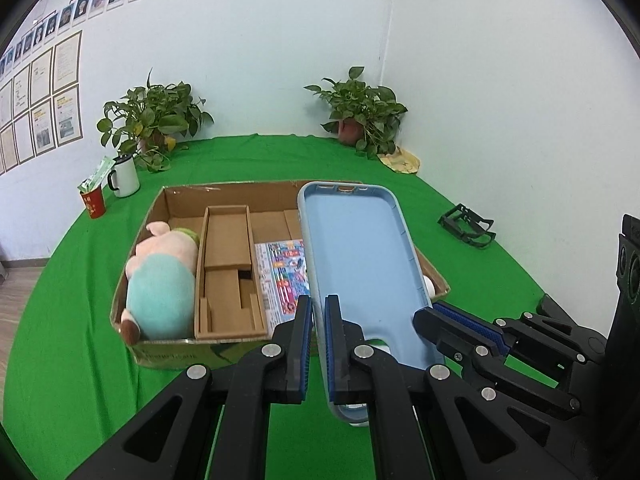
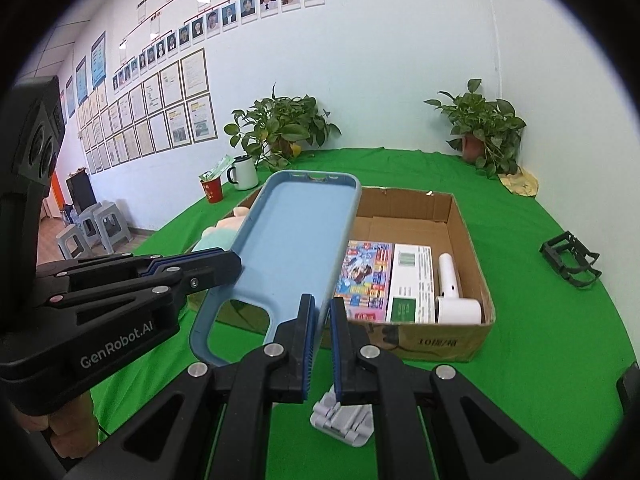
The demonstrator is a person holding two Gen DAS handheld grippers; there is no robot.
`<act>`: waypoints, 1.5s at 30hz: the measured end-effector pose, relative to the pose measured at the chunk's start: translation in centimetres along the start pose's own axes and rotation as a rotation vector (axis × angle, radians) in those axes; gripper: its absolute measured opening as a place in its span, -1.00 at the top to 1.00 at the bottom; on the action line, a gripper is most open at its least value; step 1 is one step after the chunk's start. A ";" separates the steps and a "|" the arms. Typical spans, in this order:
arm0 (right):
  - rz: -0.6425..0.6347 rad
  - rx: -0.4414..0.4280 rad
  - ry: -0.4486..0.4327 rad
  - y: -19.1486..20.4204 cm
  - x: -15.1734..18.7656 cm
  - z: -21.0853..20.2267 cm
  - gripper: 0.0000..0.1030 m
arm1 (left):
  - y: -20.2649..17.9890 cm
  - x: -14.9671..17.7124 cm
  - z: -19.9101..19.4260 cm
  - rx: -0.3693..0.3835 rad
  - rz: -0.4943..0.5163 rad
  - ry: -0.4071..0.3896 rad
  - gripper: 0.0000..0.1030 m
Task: Organize objects
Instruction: 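Lift the phone case with both grippers and carry it over the cardboard box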
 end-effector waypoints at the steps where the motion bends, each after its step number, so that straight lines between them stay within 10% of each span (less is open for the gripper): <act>1: -0.002 -0.001 -0.005 0.0 -0.5 0.2 0.86 | 0.2 -0.4 0.2 -0.002 0.003 -0.003 0.94; 19: 0.034 -0.061 0.089 -2.2 -5.6 9.5 0.86 | 6.3 -6.9 11.9 -0.033 0.007 0.109 0.94; 32: 0.132 -0.099 0.325 -4.7 -1.4 19.1 0.86 | 10.2 -2.5 24.6 -0.024 -0.022 0.356 0.93; 45: 0.124 -0.055 0.365 -4.8 -0.3 20.8 0.89 | 9.4 -1.4 22.6 -0.039 -0.013 0.339 0.64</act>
Point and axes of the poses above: each gripper's, at about its wrist camera, not at the fingertips, and z roughly the way its jaws point, y to its left, x to its underside, the point moved 5 cm from there along z, roughly the way its jaws point, and after that the axes turned 5 degrees about z, right-handed, at the moved point
